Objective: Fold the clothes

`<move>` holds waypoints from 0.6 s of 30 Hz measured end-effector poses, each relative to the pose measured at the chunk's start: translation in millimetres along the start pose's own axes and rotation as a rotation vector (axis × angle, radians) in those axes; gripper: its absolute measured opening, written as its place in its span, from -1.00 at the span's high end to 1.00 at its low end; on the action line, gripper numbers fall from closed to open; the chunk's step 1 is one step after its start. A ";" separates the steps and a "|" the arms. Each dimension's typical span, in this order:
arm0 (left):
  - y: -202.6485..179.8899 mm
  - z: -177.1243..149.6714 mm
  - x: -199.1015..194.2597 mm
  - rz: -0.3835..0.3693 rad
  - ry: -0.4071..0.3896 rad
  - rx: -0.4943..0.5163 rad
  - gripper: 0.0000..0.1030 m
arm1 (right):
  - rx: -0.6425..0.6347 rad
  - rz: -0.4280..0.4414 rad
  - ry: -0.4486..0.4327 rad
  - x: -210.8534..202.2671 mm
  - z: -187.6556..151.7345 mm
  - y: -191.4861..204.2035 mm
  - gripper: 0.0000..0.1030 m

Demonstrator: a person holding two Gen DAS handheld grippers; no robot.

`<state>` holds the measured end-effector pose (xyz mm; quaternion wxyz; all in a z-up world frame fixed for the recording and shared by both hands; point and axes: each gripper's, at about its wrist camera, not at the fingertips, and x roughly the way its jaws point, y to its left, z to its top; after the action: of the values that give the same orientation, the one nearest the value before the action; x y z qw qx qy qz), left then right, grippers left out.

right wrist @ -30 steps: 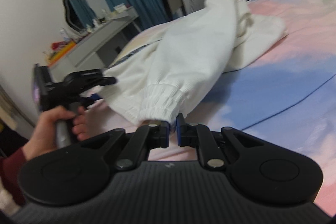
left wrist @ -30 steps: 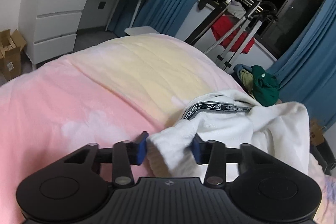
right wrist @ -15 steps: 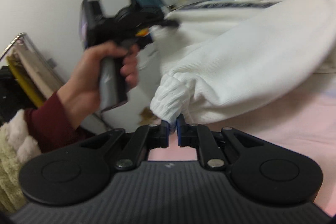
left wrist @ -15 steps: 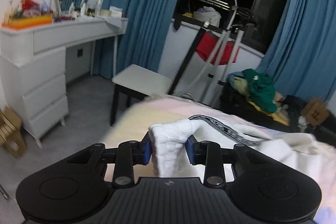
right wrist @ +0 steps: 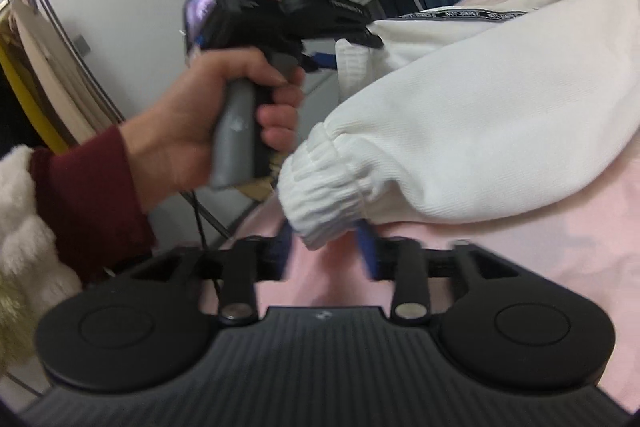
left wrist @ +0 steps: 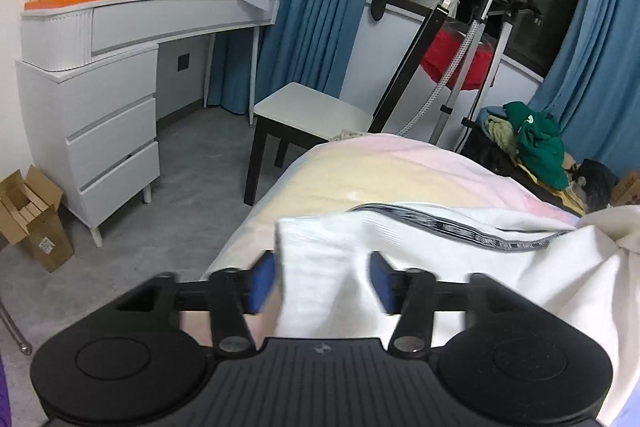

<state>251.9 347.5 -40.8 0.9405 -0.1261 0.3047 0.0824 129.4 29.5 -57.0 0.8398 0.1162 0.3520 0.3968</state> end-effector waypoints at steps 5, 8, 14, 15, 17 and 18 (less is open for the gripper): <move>-11.9 -15.4 -58.5 0.077 -0.079 0.054 -0.78 | 0.032 -0.030 0.015 -33.2 -14.6 -14.3 -0.60; -30.0 -28.8 -95.8 0.050 -0.102 0.046 -0.79 | 0.053 -0.078 -0.028 -65.0 -14.4 -21.5 -0.60; -89.0 -66.6 -165.7 -0.070 -0.128 0.074 -0.81 | 0.012 -0.233 -0.143 -144.6 3.9 -40.3 -0.60; -100.8 -73.5 -175.0 -0.096 -0.127 0.077 -0.81 | -0.007 -0.270 -0.161 -159.6 6.1 -44.4 -0.60; -123.1 -88.9 -188.8 -0.145 -0.125 0.079 -0.81 | -0.048 -0.346 -0.198 -188.5 7.9 -51.4 -0.60; -132.9 -98.0 -192.3 -0.168 -0.128 0.076 -0.82 | -0.065 -0.382 -0.218 -203.6 6.5 -55.6 -0.60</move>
<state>74.6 177.4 21.6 0.9658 -0.1098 0.2350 -0.0006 77.3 -158.9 22.9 0.9361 0.0622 0.2617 0.2266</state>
